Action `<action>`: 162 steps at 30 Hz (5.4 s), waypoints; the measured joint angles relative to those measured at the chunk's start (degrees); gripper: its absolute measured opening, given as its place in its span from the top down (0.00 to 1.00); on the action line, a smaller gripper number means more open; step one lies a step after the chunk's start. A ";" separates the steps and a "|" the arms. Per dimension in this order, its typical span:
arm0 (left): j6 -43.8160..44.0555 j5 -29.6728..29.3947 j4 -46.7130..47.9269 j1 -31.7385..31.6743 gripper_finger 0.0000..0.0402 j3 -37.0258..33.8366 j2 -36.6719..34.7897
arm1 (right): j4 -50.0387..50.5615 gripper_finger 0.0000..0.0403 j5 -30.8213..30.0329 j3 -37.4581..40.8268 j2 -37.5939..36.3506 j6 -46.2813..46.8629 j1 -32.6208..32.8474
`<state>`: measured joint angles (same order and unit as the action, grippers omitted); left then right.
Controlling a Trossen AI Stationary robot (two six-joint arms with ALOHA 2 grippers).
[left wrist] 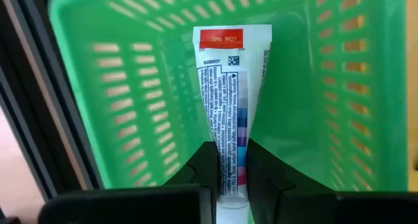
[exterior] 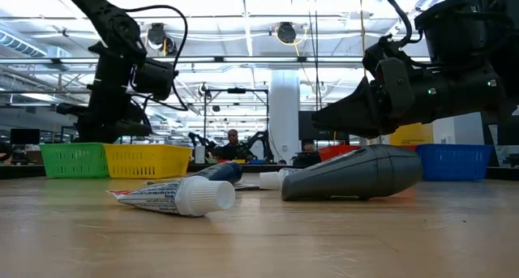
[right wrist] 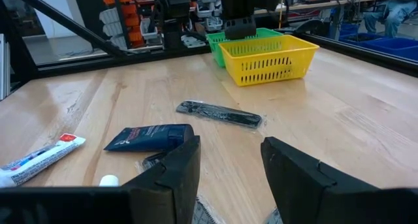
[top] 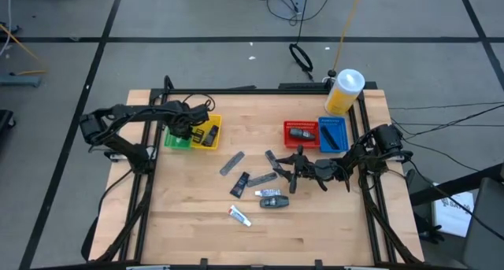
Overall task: Pick & Place Travel size toiletries
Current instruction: Put the toothpaste into the green bin, then put the deodorant into the red bin
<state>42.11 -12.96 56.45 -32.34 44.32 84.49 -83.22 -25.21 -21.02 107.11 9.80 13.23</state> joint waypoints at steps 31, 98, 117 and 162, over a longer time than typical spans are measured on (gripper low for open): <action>-2.83 1.84 3.26 1.77 0.54 1.21 -4.31 | -2.80 0.61 0.01 0.00 -0.02 1.22 0.27; -15.57 -20.05 -113.10 52.19 0.65 1.00 34.56 | 52.86 0.51 10.31 -17.62 -5.14 23.40 16.52; -14.80 -20.09 -110.21 51.30 0.65 0.98 34.53 | 134.14 0.50 4.51 -34.64 -45.06 22.65 -3.80; -14.85 -19.99 -110.06 50.95 0.65 0.98 34.53 | 123.62 0.40 34.19 -35.48 -20.30 -19.59 -38.82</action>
<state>27.27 -32.95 -53.60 18.61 45.30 119.02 40.40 8.98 -56.50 86.81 -9.79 -25.58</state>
